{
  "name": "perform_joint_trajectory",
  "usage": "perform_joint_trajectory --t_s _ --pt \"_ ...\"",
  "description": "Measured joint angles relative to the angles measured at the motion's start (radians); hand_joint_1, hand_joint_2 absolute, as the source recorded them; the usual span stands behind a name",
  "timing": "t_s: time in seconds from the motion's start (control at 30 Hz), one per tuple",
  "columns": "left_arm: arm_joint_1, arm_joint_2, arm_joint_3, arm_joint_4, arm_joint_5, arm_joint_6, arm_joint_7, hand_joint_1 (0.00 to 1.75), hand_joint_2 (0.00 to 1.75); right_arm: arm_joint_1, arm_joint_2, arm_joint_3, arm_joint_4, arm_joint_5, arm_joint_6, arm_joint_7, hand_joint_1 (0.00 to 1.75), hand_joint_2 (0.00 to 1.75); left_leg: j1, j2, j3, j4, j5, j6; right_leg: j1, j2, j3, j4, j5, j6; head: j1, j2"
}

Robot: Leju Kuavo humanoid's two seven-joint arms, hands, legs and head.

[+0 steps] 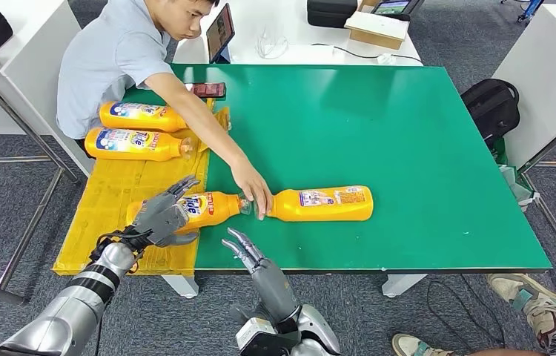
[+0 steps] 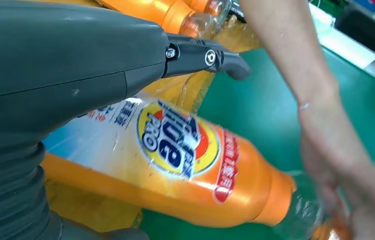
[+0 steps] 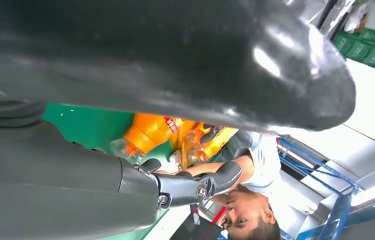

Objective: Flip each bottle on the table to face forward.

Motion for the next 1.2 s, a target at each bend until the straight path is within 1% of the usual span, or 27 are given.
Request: perform_joint_trajectory --t_s 0.13,0.2,0.33,0.4,0.53,0.6,0.67,0.73,0.8,0.9,1.0,1.1,1.2 --pt "0.012 0.000 0.007 -0.040 0.077 0.009 0.004 0.00 1.75 -0.002 0.000 0.002 0.003 -0.003 -0.033 0.000 0.00 0.00 0.000 0.000 0.000 0.000 0.000 0.000 0.000 0.000 -0.001 0.000 0.000 0.000 0.000 0.000" --pt "0.027 -0.007 0.024 -0.082 0.145 0.021 0.008 0.00 1.75 -0.002 -0.002 0.004 0.004 0.012 -0.073 0.000 0.00 0.00 0.000 0.000 0.000 0.000 0.000 0.000 0.000 0.000 -0.001 0.000 0.000 0.000 0.000 0.000" --pt "0.080 -0.045 0.085 -0.218 0.333 0.057 0.012 0.00 1.75 -0.007 -0.013 0.016 0.004 0.080 -0.179 0.000 0.00 0.00 0.000 0.000 -0.001 0.000 0.000 0.000 0.000 0.000 -0.001 0.000 0.000 0.000 0.000 0.000" --pt "0.113 -0.073 0.121 -0.302 0.440 0.086 0.016 0.00 1.75 -0.009 -0.020 0.010 -0.002 0.165 -0.205 0.000 0.00 0.00 0.000 0.001 -0.001 0.000 0.000 0.000 0.000 0.000 -0.001 0.000 0.000 0.000 0.000 0.000" --pt "0.183 -0.124 0.184 -0.472 0.633 0.139 0.029 0.00 1.75 0.000 -0.031 -0.047 -0.030 0.380 -0.213 0.002 0.00 1.75 0.000 0.001 -0.001 0.000 -0.001 0.000 0.000 0.000 -0.001 -0.001 0.000 0.000 0.000 0.000" --pt "0.229 -0.139 0.204 -0.549 0.707 0.154 0.028 0.00 1.75 0.008 -0.038 -0.093 -0.048 0.479 -0.213 0.013 0.00 1.75 0.000 0.001 -0.001 0.000 -0.001 0.000 0.000 0.000 -0.001 -0.001 0.000 0.000 0.000 0.000" --pt "0.278 -0.151 0.219 -0.615 0.747 0.171 0.019 0.00 1.75 0.014 -0.050 -0.141 -0.067 0.560 -0.213 0.038 0.00 1.75 0.000 0.001 -0.001 0.000 -0.001 0.000 0.000 0.000 -0.002 -0.001 0.000 0.000 0.000 0.000" --pt "0.332 -0.165 0.231 -0.676 0.773 0.179 0.010 0.00 1.75 0.017 -0.068 -0.188 -0.084 0.636 -0.214 0.081 0.00 1.75 0.000 0.001 -0.001 0.000 -0.001 0.000 0.000 0.000 -0.002 -0.001 0.000 0.000 0.000 0.000" --pt "0.394 -0.180 0.241 -0.736 0.780 0.184 -0.002 0.00 1.75 0.018 -0.098 -0.241 -0.097 0.698 -0.210 0.139 0.00 1.75 -0.001 0.001 -0.001 0.000 -0.001 0.000 0.000 0.000 -0.001 -0.001 0.000 0.000 0.000 0.000" --pt "0.483 -0.200 0.245 -0.809 0.758 0.195 -0.026 0.00 1.75 0.011 -0.150 -0.321 -0.104 0.722 -0.181 0.199 0.00 1.75 -0.002 0.000 -0.001 0.000 -0.002 0.001 -0.001 0.000 -0.001 -0.001 0.000 0.000 0.000 0.000" --pt "0.544 -0.213 0.244 -0.868 0.737 0.197 -0.039 0.00 1.75 -0.006 -0.194 -0.391 -0.099 0.730 -0.131 0.227 0.00 1.75 -0.002 0.000 -0.002 0.000 -0.002 0.002 -0.002 0.000 -0.001 -0.002 0.000 0.001 0.000 0.000" --pt "0.577 -0.221 0.234 -0.911 0.711 0.193 -0.043 0.00 1.75 -0.036 -0.222 -0.444 -0.069 0.718 -0.067 0.246 0.00 1.75 -0.002 0.000 -0.001 0.000 -0.002 0.002 -0.002 0.000 -0.001 -0.002 0.000 0.001 0.000 0.000" --pt "0.589 -0.225 0.219 -0.931 0.689 0.189 -0.044 0.00 1.75 -0.080 -0.233 -0.479 -0.008 0.681 -0.004 0.239 0.00 1.75 -0.002 0.000 -0.001 0.000 -0.002 0.002 -0.001 0.000 -0.001 -0.001 0.000 0.001 0.000 0.000"
